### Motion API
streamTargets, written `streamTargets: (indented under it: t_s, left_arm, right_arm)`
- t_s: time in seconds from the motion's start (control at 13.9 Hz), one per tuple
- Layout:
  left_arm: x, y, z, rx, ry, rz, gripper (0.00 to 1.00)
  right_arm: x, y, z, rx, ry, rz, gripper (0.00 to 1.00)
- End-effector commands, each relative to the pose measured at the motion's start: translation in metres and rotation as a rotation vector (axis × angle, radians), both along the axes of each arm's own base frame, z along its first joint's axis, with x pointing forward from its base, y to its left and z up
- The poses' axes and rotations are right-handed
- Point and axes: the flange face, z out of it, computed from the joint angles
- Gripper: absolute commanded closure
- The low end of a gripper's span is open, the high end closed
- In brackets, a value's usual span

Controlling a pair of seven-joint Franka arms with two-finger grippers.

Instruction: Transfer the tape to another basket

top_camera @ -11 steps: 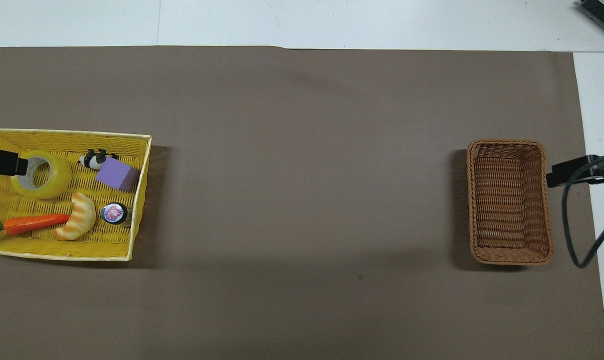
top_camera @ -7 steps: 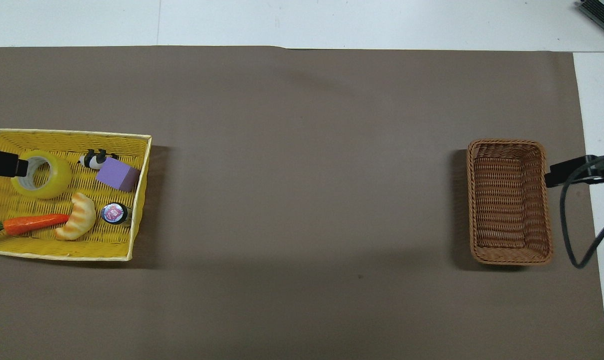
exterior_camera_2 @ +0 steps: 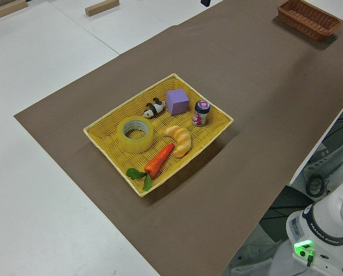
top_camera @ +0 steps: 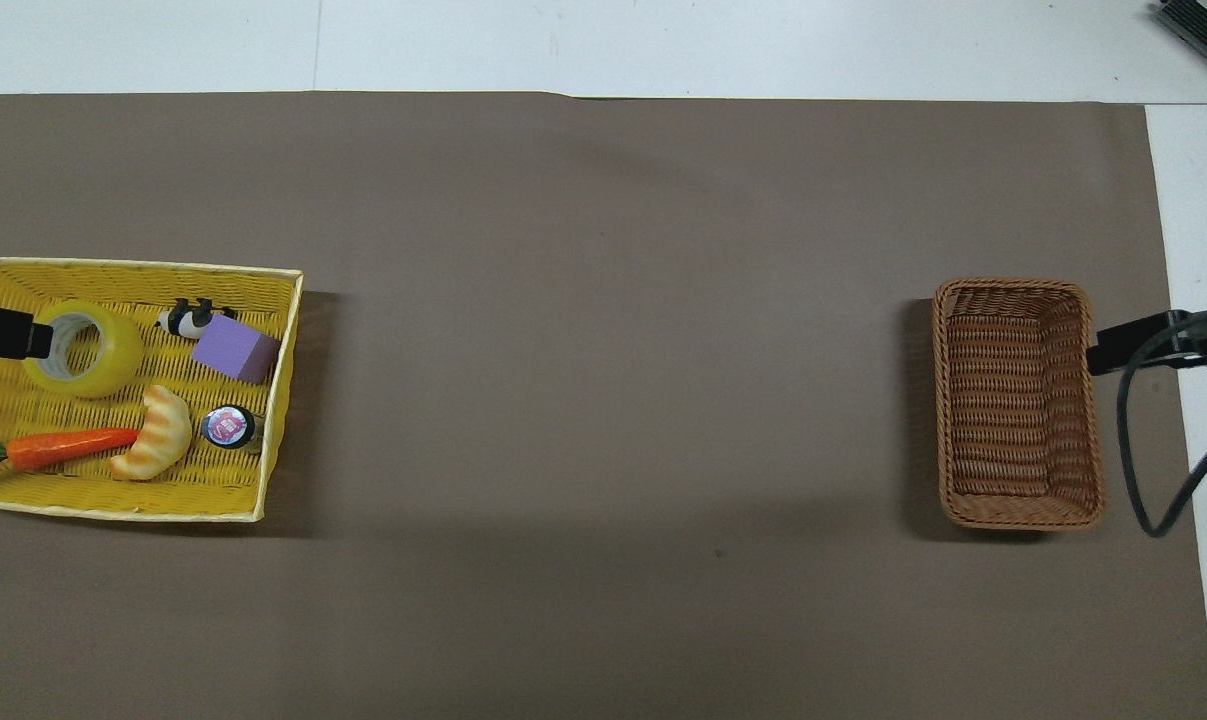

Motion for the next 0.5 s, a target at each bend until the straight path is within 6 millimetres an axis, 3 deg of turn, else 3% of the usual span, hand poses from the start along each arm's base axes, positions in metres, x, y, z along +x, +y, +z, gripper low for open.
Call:
streamTargets:
  t_s: [0.0, 0.43]
  left_arm:
    - [0.002, 0.017, -0.016, -0.003, -0.038, -0.002, 0.00]
    - [0.017, 0.078, -0.086, 0.010, -0.036, -0.087, 0.00]
  right_arm:
    - [-0.004, -0.001, -0.001, 0.002, 0.004, 0.012, 0.00]
    - [-0.003, 0.007, 0.000, 0.000, 0.001, 0.025, 0.00]
